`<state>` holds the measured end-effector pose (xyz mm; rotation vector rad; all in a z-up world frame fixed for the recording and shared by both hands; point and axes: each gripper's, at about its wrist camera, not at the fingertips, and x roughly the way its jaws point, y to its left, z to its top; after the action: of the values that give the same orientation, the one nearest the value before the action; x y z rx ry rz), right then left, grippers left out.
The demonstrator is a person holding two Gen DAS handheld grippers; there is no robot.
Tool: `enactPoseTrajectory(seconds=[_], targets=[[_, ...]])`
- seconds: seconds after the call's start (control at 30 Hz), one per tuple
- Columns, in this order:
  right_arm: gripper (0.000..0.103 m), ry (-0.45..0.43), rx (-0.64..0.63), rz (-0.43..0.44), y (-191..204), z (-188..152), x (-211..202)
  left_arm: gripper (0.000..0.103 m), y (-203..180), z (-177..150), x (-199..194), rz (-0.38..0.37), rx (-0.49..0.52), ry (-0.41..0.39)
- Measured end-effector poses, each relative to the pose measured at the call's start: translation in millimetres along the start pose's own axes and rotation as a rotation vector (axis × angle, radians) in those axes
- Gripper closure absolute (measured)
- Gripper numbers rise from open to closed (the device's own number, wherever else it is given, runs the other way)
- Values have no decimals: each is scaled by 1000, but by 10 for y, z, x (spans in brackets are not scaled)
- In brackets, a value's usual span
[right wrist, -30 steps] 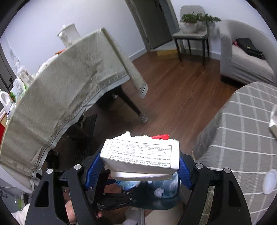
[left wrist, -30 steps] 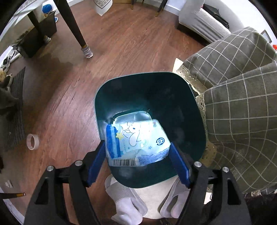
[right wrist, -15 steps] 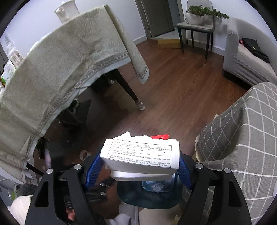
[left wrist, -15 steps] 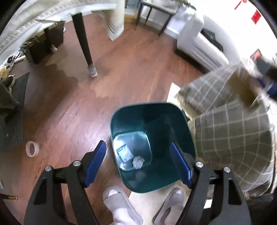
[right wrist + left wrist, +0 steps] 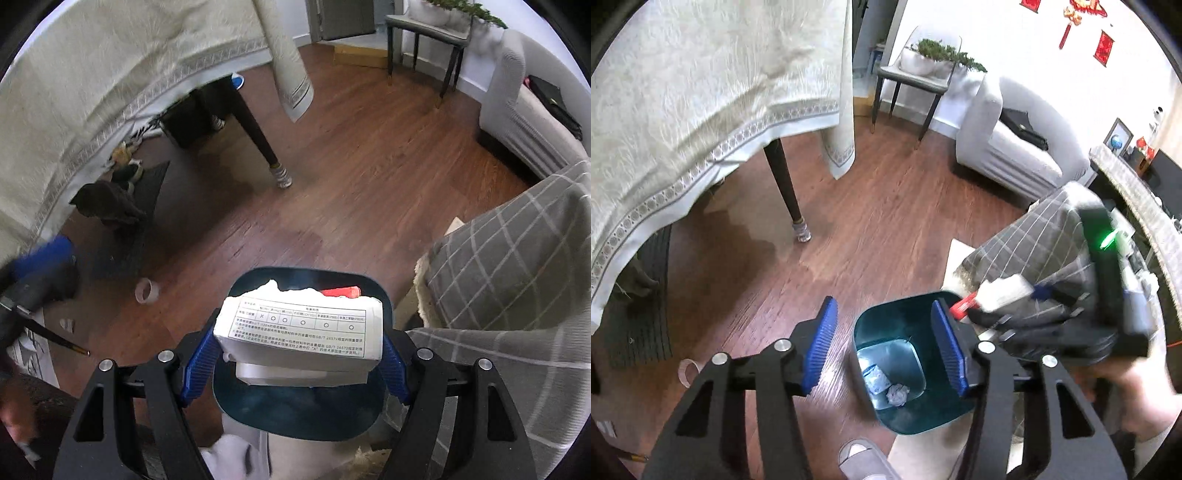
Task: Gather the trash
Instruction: 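Carry the white box over the bin with the right gripper and release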
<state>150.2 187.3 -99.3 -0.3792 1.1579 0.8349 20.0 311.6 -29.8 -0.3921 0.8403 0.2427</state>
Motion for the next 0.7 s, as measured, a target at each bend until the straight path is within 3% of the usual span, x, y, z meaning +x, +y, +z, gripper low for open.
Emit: enactPoseTrajectory(seconds=[0.13, 0.33, 0.43, 0.7], targets=[[27, 56, -58, -40, 111, -82, 253, 56, -99, 112, -102, -22, -2, -19], [27, 152, -110, -79, 189, -226, 649, 60, -420, 221, -257, -24, 105, -70], [27, 178, -151, -90, 286, -288, 838, 65, -548, 191, -219, -26, 120, -50], [27, 205, -162, -113, 266, -312, 1092, 66, -814, 228, -268, -60, 130, -62]])
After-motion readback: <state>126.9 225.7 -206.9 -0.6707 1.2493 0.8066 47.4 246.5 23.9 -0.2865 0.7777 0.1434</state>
